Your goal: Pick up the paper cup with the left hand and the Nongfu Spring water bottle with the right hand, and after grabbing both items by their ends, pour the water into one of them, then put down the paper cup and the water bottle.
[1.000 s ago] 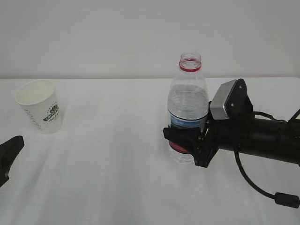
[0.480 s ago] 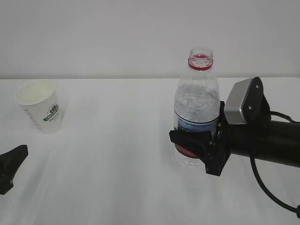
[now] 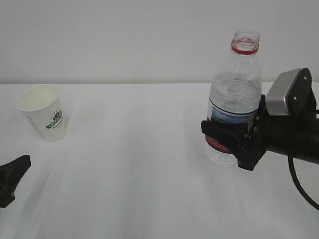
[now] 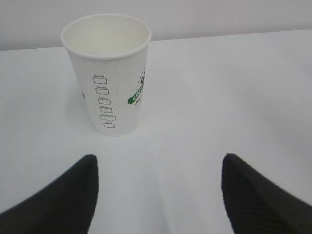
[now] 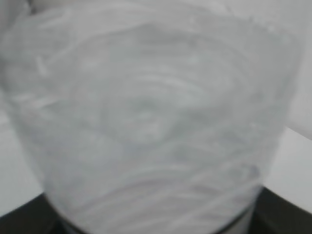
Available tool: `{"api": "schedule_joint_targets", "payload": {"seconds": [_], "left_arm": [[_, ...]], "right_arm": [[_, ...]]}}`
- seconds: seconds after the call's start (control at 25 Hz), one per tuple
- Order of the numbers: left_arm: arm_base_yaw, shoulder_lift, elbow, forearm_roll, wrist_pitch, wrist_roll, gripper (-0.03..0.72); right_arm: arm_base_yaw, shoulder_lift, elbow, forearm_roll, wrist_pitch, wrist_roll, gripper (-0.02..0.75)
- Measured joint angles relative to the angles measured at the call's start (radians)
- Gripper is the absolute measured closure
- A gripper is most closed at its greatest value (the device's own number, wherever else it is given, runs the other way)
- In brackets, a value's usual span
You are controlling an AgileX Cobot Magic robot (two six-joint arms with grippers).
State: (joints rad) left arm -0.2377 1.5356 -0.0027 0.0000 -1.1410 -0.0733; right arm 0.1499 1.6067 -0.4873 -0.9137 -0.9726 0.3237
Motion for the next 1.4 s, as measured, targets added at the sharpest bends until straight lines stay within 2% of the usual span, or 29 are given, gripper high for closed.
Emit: {"api": "schedule_joint_targets", "payload": {"seconds": [0.28, 0.56, 0.88, 1.08, 1.4], "left_arm": [[0.0, 0.0, 0.0, 0.0, 0.0, 0.0, 0.111], [0.0, 0.0, 0.0, -0.052, 0.0, 0.014, 0.099], [0.019, 0.0, -0.072, -0.032, 0.0, 0.024, 0.097], [0.119, 0.019, -0.098, 0.064, -0.002, 0.022, 0.097], [0.346, 0.094, -0.169, 0.407, -0.002, -0.111, 0.097]], "right_arm": [[0.0, 0.0, 0.0, 0.0, 0.0, 0.002, 0.262], [0.0, 0.0, 0.0, 0.0, 0.002, 0.002, 0.262], [0.0, 0.0, 0.0, 0.0, 0.002, 0.004, 0.262], [0.0, 0.0, 0.0, 0.0, 0.002, 0.004, 0.262], [0.0, 0.0, 0.0, 0.0, 0.002, 0.004, 0.262]]}}
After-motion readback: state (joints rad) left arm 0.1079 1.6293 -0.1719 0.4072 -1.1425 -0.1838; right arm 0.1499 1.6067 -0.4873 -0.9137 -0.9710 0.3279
